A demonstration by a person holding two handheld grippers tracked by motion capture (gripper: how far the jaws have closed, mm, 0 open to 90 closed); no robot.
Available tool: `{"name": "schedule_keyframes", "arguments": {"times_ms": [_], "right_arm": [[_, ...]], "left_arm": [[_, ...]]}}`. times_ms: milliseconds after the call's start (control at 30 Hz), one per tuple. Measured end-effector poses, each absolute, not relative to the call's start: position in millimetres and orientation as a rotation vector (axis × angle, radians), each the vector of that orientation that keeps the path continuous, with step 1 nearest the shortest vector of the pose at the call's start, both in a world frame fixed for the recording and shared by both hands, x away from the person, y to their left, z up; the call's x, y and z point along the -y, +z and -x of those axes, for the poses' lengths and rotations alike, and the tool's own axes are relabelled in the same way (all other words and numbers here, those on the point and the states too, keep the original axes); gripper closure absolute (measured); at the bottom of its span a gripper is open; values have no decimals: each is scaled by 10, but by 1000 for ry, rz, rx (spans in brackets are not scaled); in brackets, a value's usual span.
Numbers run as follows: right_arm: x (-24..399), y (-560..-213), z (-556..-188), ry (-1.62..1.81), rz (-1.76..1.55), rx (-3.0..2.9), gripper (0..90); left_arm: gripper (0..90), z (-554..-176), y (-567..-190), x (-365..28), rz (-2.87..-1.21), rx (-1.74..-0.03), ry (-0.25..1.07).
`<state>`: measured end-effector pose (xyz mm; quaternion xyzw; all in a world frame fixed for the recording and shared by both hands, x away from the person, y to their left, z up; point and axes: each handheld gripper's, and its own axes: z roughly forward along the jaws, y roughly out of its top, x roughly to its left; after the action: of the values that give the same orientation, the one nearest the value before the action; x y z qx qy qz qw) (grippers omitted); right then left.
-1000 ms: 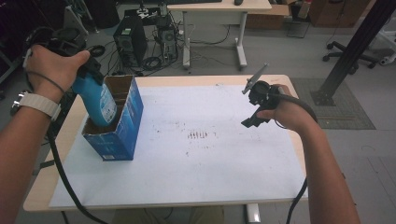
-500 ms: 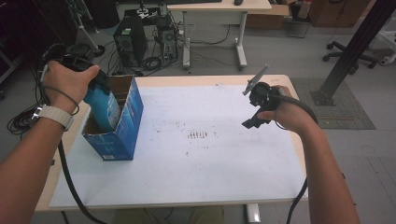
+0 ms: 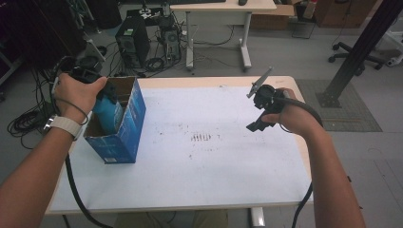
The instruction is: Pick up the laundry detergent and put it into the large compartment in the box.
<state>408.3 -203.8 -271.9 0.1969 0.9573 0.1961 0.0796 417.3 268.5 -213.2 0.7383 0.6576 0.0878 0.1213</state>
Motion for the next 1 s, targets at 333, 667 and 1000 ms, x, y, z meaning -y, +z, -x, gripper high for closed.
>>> {"name": "schedule_keyframes", "arguments": {"times_ms": [333,667,1000], "right_arm": [[2041,-2744,-4079,583,-595,-2867,92],[2039,-2752,-4079,585,-592,-2869,92],[2050,-2762,-4082,582,-596,-2872,92]], "left_arm": [[375,-4177,-2323,-2702,-2158,-1939,262],[375,-4193,-2501,-2703,-2157,-1952,253],[375,-4212,-2671,-2731,-2171,-1964,245]]}}
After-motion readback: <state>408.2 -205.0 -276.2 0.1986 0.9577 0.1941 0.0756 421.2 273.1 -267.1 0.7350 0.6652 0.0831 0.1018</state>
